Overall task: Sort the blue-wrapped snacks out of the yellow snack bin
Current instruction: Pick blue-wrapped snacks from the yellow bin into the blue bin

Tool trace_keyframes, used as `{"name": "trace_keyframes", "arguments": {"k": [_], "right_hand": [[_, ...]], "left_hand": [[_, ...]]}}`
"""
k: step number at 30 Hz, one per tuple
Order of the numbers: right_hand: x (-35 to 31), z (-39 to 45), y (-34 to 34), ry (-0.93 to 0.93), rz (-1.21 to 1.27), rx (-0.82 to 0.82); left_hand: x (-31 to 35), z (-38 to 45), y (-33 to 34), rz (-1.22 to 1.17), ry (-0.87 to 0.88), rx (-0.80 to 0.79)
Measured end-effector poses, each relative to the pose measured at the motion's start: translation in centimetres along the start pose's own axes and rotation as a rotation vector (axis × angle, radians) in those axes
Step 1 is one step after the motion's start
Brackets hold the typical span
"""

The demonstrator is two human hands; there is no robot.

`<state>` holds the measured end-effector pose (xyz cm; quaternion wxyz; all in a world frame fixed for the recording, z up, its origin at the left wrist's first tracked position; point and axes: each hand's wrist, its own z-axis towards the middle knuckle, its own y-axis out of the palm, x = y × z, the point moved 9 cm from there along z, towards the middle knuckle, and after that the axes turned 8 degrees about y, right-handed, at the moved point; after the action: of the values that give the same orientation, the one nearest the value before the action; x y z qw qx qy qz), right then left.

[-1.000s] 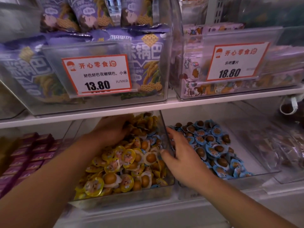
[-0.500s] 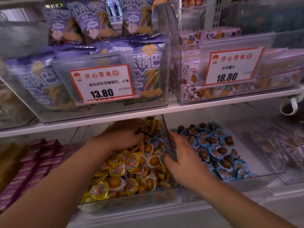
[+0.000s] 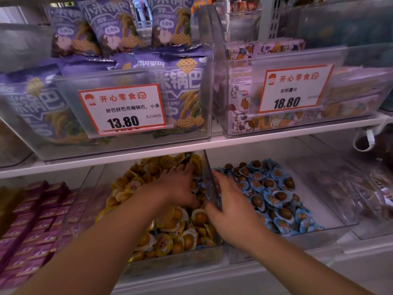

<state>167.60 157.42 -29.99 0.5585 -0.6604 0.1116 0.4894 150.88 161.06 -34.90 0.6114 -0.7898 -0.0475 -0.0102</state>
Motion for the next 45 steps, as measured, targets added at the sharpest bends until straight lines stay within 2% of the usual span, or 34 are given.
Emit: {"name": "trace_keyframes", "arguments": {"k": [5,11,15,20,23,25,28,32,36,37,40,42,45], "right_hand": [[-0.1,0.0,0.0,0.009,0.008,-0.001],[-0.5,0.1,0.1,0.011,0.001,0.008],[-0.7,0.1,0.0,0.016,0.006,0.004],[-0.4,0.3,0.0,0.007,0.014,-0.009],[-0.2,0.4,-0.1,-0.001,0.023,0.002],[0.0,0.4,-0.1,0.002,0.038,-0.005],[0.1,0.5,-0.1,-0.009,0.062,-0.017],[-0.3,0.0,-0.6,-0.036,0.064,0.023],[-5.3,-2.4,-2.0,-0.365,0.009,0.23],[-6.6,-3.0,-1.6,-0.434,0.02,0.237],[-8.8,-3.5,1.8,-0.495,-0.007,0.058],[-8.1,-2.9,4.8,-0.416,-0.125,-0.083],[-5.3,-1.6,6.9,-0.23,-0.299,-0.214]], "left_hand": [[0.9,1.4,0.0,-0.025,0.033,0.022],[1.9,2.3,0.7,-0.004,0.055,-0.035],[2.7,2.1,-0.6,-0.046,0.105,0.009],[3.0,0.4,-1.5,-0.266,0.251,0.011],[3.3,-1.2,-2.9,-0.523,0.342,0.088],[3.1,-2.1,-3.6,-0.597,0.362,0.133],[1.9,-3.4,-4.4,-0.632,0.319,0.206],[-1.7,-7.3,-6.3,-0.672,0.231,0.395],[-4.7,-12.3,-6.2,-0.887,0.116,0.616],[-5.2,-13.3,-5.9,-0.969,0.077,0.672],[-6.3,-15.0,-4.3,-1.167,-0.057,0.782],[-7.1,-15.7,-2.9,-1.329,-0.169,0.803],[-7.4,-16.0,-1.2,-1.725,-0.263,0.796]]}}
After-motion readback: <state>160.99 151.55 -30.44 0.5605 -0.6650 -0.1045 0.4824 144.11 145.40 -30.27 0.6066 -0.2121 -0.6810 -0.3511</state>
